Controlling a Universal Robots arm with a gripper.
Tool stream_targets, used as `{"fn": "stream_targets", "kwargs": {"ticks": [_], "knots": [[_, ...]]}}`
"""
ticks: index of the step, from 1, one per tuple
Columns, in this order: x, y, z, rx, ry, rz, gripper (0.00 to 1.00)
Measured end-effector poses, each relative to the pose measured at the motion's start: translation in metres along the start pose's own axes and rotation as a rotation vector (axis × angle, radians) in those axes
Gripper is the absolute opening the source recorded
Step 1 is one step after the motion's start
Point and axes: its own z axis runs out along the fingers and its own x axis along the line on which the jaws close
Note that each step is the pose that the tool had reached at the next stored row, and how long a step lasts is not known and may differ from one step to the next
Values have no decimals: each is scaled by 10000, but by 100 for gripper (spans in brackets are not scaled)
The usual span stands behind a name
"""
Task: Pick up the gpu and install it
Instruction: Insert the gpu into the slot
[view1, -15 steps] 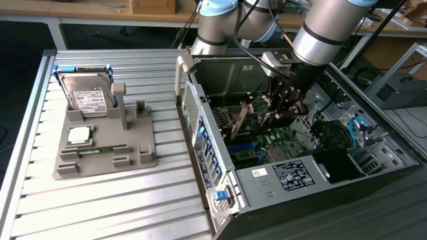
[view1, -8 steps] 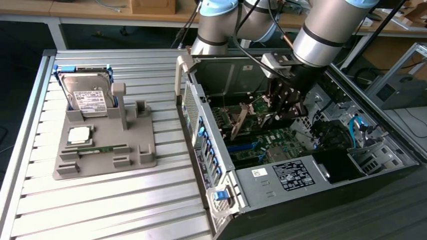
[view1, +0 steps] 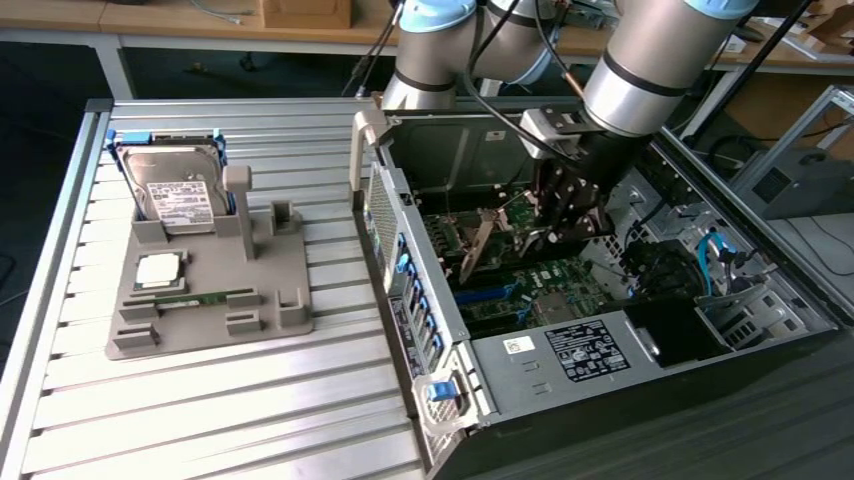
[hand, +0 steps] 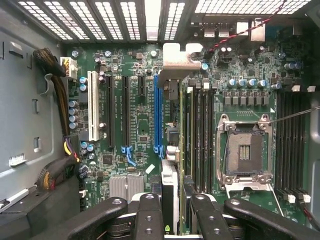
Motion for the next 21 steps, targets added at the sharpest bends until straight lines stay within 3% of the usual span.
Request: {"fn": "stream_targets", "kwargs": {"ticks": [21], "knots": [[38,36,21,0,9,0,27]]}}
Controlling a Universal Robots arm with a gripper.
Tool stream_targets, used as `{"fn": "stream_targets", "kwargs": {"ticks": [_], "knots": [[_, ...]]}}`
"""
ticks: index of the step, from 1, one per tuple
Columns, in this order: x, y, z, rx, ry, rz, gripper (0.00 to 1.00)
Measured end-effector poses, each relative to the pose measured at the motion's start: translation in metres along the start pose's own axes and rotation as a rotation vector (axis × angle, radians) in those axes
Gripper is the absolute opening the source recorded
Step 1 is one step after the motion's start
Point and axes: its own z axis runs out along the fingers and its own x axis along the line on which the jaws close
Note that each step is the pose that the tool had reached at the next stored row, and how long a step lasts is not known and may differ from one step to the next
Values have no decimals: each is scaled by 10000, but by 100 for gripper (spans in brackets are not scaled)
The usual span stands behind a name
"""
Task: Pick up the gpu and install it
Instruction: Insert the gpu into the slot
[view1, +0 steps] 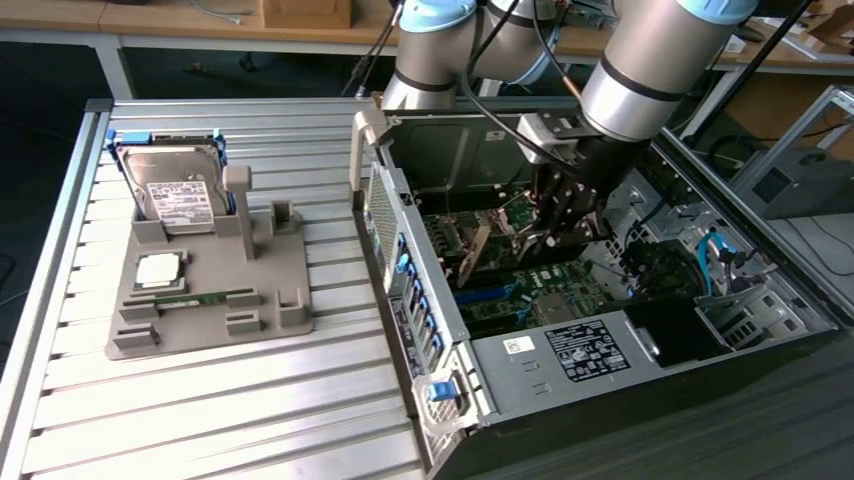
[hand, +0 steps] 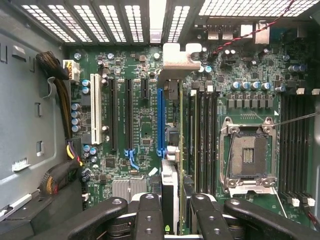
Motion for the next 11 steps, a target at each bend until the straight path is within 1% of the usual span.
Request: {"fn": "stream_targets", "kwargs": {"ticks": [11], "knots": [[21,16,10,0,2,0,27]]}}
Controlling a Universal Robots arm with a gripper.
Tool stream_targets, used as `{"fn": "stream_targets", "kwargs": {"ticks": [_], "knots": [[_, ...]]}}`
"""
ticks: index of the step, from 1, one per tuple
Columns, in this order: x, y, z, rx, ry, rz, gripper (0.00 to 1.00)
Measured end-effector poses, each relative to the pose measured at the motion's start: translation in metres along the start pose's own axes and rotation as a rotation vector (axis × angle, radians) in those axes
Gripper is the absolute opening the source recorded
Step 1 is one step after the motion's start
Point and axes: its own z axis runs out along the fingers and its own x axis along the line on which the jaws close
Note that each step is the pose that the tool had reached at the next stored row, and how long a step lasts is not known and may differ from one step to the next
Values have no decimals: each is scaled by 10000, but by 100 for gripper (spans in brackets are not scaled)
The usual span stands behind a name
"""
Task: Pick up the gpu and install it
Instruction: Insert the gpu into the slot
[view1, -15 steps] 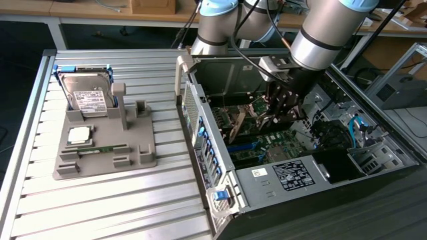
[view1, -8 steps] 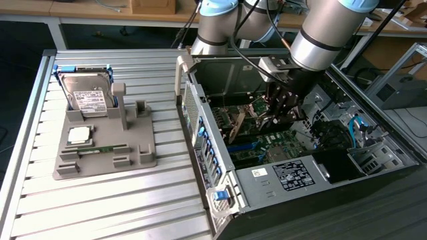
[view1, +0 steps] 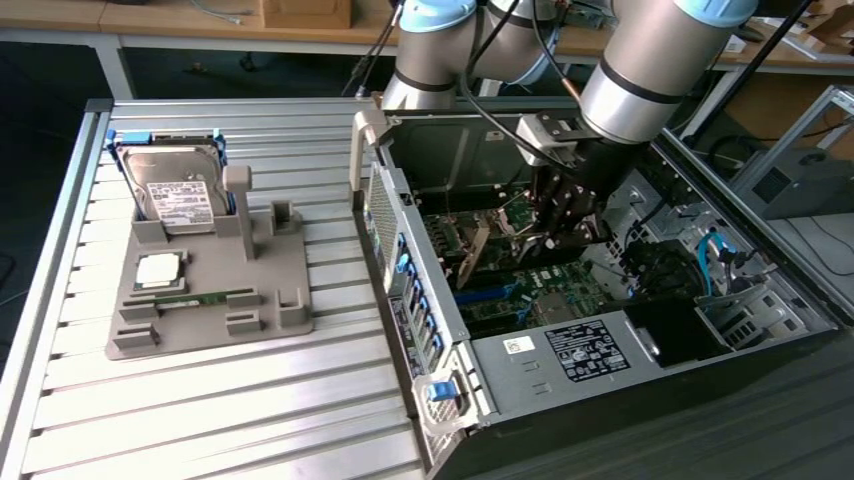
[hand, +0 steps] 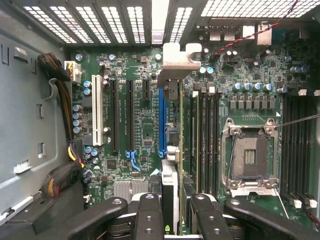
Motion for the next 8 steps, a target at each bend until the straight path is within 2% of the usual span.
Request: {"fn": "stream_targets", "kwargs": {"ticks": [8], "knots": [[18,7,9,0,-1,0,27]]}}
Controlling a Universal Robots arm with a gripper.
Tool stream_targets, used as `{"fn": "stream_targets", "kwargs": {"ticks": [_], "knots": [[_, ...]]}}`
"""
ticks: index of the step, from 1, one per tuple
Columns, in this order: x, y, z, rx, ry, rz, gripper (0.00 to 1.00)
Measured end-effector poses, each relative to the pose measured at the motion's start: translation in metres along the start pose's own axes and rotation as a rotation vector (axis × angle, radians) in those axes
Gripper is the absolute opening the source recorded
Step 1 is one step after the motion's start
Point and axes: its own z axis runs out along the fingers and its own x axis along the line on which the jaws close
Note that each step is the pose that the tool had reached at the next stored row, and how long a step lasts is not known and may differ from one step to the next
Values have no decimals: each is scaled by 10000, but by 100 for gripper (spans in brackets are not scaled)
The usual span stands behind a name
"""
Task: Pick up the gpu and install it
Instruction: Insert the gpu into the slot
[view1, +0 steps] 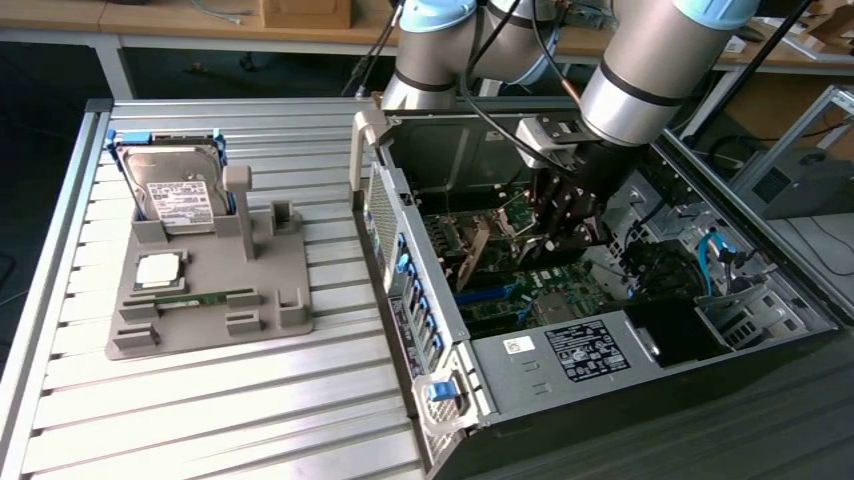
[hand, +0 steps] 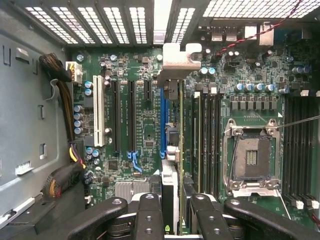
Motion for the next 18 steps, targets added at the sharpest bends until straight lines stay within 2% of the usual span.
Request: {"fn": "stream_targets", "kwargs": {"ticks": [18], "knots": [[33,10,16,0,1,0,27]]}}
